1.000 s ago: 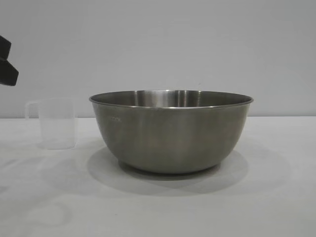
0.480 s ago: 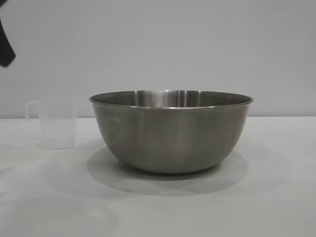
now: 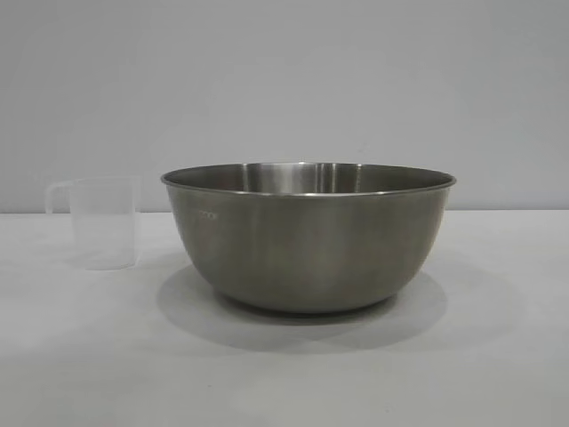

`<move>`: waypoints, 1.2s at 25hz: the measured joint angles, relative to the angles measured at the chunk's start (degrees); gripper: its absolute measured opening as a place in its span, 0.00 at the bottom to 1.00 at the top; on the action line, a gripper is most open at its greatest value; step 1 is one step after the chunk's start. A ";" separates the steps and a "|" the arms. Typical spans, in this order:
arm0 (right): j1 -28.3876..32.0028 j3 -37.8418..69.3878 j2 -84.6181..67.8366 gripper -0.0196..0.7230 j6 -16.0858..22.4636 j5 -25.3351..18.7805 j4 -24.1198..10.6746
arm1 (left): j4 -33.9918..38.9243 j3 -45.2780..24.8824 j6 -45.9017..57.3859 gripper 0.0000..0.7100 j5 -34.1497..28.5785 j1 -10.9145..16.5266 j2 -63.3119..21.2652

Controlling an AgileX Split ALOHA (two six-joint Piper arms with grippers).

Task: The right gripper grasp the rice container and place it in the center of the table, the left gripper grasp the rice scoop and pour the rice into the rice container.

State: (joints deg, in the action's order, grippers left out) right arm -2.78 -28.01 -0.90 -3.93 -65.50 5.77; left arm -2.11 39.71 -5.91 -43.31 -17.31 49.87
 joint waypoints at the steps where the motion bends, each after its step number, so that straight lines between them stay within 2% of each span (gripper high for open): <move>1: 0.00 0.00 0.00 0.70 0.00 0.00 0.00 | 0.00 0.00 -0.66 0.53 -1.79 0.00 -1.97; 2: 0.00 0.00 0.00 0.70 0.00 0.00 0.00 | 0.00 0.00 -1.15 0.52 -3.60 0.00 -4.28; 3: 0.00 0.00 0.00 0.70 0.00 0.00 0.00 | 0.00 0.00 -1.52 0.62 -5.47 0.00 -6.57; 5: 0.00 0.00 0.00 0.70 0.00 0.00 0.00 | 0.00 0.00 -1.76 0.69 -8.69 0.00 -10.53; 8: 0.00 0.00 0.00 0.70 0.00 0.00 0.00 | 0.00 0.00 -1.76 0.67 -13.39 0.00 -15.91; 9: 0.00 0.00 0.00 0.70 0.00 0.00 0.00 | 0.00 0.00 -1.76 0.73 -14.98 0.00 -17.64; 14: 0.00 0.00 0.00 0.70 0.00 0.00 0.00 | 0.00 -0.54 -1.79 0.71 -21.02 0.00 -25.43; 17: 0.00 0.00 0.00 0.70 0.00 0.00 0.00 | 0.00 -3.30 -1.79 0.71 -23.83 0.00 -30.46; 26: 0.00 0.00 0.00 0.70 0.00 0.00 0.00 | 0.00 -11.48 -1.45 0.71 -22.04 0.00 -47.73; 30: 0.00 0.00 0.00 0.70 0.00 0.00 0.00 | 0.20 -11.58 -0.26 0.71 -21.67 0.00 -50.71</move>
State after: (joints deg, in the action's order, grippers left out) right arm -2.78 -28.01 -0.90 -3.93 -65.50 5.77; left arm -1.91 28.13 -6.17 -64.98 -17.31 -0.83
